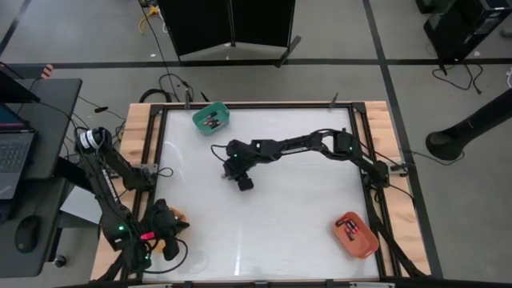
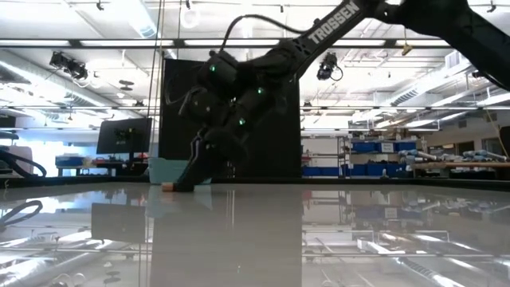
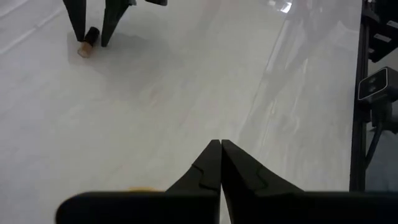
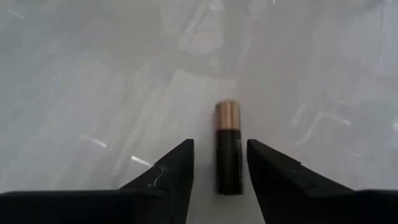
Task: Sort batteries
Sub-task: Put the brown battery into the green bin
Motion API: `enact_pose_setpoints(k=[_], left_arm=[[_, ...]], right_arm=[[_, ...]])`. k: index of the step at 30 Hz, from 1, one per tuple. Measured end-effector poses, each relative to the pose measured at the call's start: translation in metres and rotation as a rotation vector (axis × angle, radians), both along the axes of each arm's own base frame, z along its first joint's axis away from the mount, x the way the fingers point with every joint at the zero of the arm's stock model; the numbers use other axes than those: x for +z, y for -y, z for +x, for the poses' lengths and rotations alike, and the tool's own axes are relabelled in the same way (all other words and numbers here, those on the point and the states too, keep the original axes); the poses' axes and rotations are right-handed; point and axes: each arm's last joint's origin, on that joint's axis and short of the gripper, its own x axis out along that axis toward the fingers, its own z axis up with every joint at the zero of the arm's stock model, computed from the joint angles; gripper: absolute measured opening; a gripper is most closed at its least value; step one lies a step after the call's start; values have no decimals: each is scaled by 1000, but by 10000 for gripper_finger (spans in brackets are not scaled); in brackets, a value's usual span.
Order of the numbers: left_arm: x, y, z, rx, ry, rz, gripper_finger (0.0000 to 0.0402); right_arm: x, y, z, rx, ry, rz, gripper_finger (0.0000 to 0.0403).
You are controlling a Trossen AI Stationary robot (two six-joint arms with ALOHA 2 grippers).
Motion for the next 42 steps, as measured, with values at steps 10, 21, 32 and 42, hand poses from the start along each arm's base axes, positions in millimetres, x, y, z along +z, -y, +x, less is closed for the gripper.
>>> enact_pose_setpoints(k=[10,21,32,42], left_arm=[[1,-1,1,-3,34,40,14],[2,-26,23,136,94,200,7],[-11,-47,35,191,118,354,4],[-8,-53,52,246,230,439,3]], right_arm=[[-6,19,-3,-78,-26,33,124],[-6,19,-11,-112,-59,39,61],[88,43,-33,-308,60,-94,61],[105,46,-33,-261,145,15,61]])
